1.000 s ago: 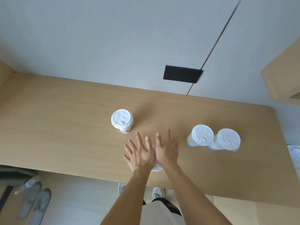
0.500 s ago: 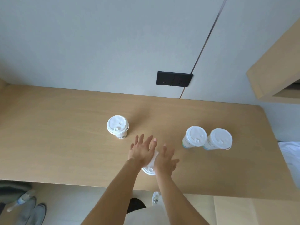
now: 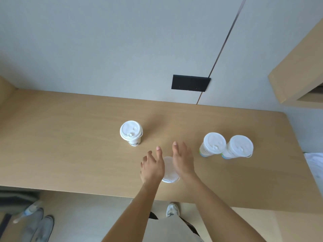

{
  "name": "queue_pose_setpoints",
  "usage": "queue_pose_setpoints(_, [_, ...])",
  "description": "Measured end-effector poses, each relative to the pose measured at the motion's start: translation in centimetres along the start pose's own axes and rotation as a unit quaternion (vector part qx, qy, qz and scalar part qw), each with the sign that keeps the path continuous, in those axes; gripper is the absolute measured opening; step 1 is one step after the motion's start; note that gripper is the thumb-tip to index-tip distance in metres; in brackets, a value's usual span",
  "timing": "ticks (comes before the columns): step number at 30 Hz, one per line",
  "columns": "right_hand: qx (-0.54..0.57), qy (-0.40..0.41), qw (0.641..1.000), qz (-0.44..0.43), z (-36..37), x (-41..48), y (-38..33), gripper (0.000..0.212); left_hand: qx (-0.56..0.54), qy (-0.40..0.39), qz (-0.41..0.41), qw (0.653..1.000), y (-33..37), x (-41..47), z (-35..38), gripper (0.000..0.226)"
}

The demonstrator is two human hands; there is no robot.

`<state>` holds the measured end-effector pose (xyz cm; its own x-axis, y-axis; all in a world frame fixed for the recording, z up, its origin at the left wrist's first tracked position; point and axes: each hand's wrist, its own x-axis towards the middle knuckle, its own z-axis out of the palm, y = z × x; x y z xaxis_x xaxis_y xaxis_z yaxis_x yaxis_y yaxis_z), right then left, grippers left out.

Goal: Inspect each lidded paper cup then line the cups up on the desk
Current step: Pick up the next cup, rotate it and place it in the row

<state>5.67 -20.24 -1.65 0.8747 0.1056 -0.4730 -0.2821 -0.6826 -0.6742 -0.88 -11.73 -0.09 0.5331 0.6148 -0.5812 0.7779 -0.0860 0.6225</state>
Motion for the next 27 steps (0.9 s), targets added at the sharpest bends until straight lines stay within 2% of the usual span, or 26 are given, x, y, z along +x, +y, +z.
queue_pose_setpoints(4, [-0.061,0.006,0.998,0.029,1.4,0.4,0.1,0.071,-0.012,0.030,-0.042,0.999,-0.5,-0.4,1.9,0.073])
queue_pose_setpoints(7, [-0.079,0.012,0.996,0.035,1.5,0.7,0.3,0.070,-0.009,0.059,-0.027,0.998,-0.9,0.1,2.3,0.079])
queue_pose_setpoints(12, [-0.131,0.013,0.991,0.024,1.5,0.6,-0.1,0.071,0.054,0.076,-0.018,0.995,-1.2,0.8,2.8,0.068])
queue_pose_setpoints(18, [-0.102,0.032,0.993,0.055,1.7,0.3,0.1,0.073,0.039,0.056,0.005,0.998,-1.1,1.2,2.7,0.065])
queue_pose_setpoints(20, [-0.066,0.053,0.992,0.090,1.8,-0.3,0.3,0.071,0.037,0.032,0.050,0.998,-1.3,1.6,2.4,0.072])
queue_pose_setpoints(22, [0.005,0.074,0.983,0.165,1.9,-1.1,0.7,0.069,0.041,-0.020,0.126,0.991,-1.1,2.4,2.1,0.072])
queue_pose_setpoints(24, [0.110,0.075,0.959,0.249,1.9,-1.8,1.1,0.074,0.063,-0.058,0.198,0.976,-0.3,3.3,1.8,0.054])
queue_pose_setpoints(27, [0.252,0.055,0.911,0.323,1.4,-3.0,1.1,0.083,0.115,-0.080,0.274,0.951,0.9,3.7,1.0,0.063])
